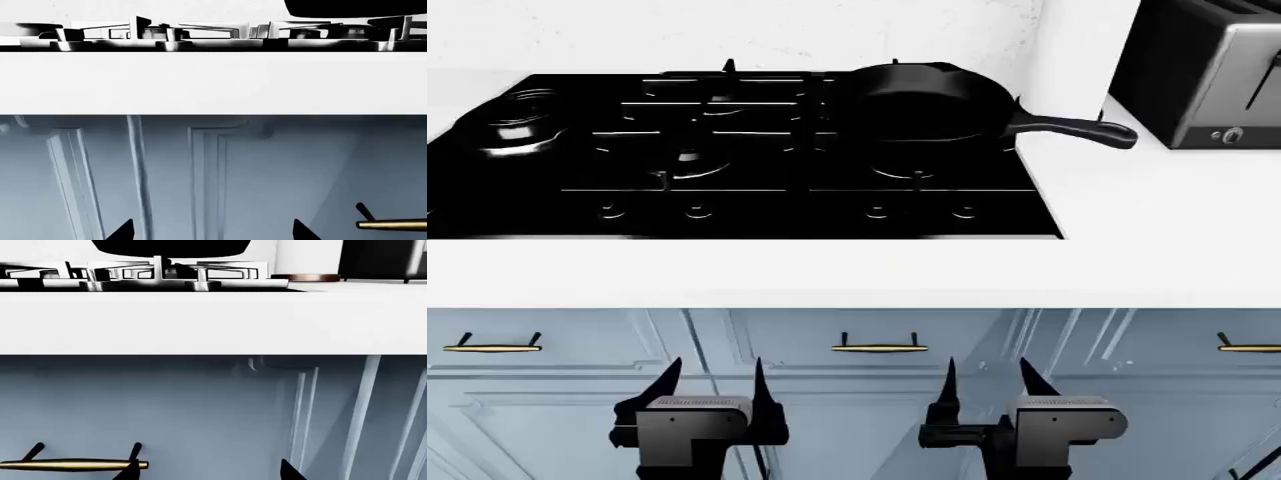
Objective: Pick the kettle from the counter and place it on a stove burner. Then turn the burner on.
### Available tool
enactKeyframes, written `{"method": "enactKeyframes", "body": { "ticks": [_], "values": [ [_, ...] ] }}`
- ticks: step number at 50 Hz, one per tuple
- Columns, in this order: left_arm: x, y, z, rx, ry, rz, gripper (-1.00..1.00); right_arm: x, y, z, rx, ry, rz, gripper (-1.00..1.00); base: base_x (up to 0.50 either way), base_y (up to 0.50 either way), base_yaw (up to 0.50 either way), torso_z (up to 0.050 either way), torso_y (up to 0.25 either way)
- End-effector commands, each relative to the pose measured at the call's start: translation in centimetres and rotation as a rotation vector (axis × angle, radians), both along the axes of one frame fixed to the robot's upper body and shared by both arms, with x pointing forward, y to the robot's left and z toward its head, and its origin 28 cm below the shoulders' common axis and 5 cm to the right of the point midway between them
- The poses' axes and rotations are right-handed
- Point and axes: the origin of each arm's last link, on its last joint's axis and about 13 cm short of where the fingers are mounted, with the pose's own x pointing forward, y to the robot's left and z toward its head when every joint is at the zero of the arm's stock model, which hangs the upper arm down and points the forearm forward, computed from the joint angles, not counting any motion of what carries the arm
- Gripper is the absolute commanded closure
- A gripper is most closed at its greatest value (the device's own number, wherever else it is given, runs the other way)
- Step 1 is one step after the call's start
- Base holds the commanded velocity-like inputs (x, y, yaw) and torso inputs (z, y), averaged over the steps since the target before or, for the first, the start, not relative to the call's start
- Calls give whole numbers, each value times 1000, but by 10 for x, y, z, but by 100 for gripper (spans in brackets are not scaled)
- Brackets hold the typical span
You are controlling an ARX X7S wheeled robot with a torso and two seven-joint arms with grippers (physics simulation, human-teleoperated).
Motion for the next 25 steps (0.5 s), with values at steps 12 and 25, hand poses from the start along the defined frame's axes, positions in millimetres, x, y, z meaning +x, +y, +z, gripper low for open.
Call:
{"method": "enactKeyframes", "body": {
  "ticks": [12, 25],
  "values": [
    [-2, 0, 0, 4, 2, 4, -100, -3, 0, 1, -1, -10, -26, -100, 0, 42, 0, 0, 0],
    [-2, 0, 0, 11, 4, 14, -100, -4, 0, 2, -3, -9, -16, -100, 0, 500, 0, 0, 0]
  ]
}}
